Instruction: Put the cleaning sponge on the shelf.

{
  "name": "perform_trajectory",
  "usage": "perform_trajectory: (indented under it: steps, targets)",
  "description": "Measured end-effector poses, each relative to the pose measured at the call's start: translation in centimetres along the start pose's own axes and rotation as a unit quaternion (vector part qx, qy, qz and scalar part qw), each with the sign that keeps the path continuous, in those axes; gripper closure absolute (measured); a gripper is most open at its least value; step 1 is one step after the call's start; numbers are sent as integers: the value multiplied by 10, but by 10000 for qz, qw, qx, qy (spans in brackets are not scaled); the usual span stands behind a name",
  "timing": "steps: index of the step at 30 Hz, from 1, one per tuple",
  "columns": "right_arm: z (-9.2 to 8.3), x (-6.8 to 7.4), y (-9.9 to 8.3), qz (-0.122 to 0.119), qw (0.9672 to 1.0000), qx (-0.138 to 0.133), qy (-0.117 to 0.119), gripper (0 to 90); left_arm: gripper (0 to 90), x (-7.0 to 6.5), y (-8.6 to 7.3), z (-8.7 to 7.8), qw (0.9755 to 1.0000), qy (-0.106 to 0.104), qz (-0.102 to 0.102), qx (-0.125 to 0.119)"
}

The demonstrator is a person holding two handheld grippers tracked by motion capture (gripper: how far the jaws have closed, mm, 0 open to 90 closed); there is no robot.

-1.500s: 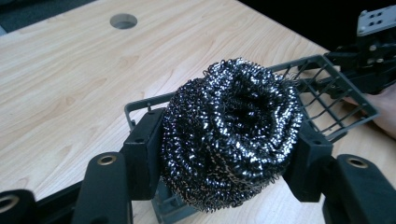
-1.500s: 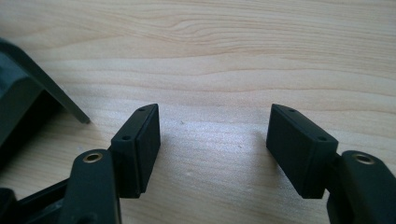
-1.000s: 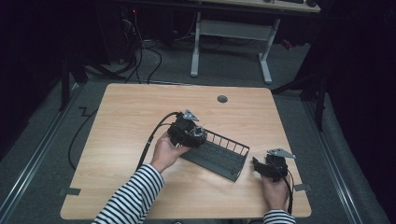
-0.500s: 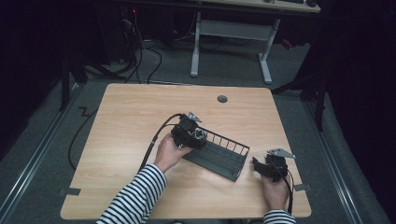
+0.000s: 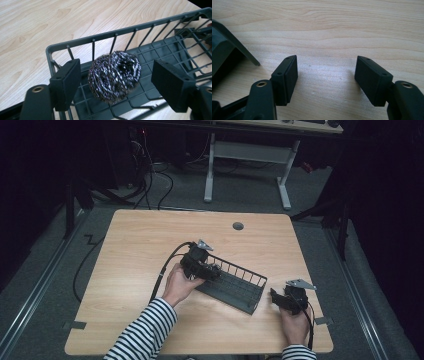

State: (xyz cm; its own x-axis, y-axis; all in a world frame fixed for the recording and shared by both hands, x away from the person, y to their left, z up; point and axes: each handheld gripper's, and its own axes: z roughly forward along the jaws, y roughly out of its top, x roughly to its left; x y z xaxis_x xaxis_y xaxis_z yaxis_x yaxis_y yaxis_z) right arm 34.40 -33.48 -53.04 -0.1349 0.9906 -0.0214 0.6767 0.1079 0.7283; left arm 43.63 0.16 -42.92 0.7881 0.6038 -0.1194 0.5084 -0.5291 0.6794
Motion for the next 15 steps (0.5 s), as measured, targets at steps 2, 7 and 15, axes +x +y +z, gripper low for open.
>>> perform_trajectory:
  steps: [2,7,15]
  targets:
    - [0,0,0,0,10000,1,-2,352,241,0,0,-5,10000,3,-1,-86]
    - [0,0,0,0,10000,0,1,352,246,0,-3,-16,9996,4,14,-279]
    - [0,0,0,0,10000,0,-1,352,255,8,-9,-37,9985,102,-94,-523]
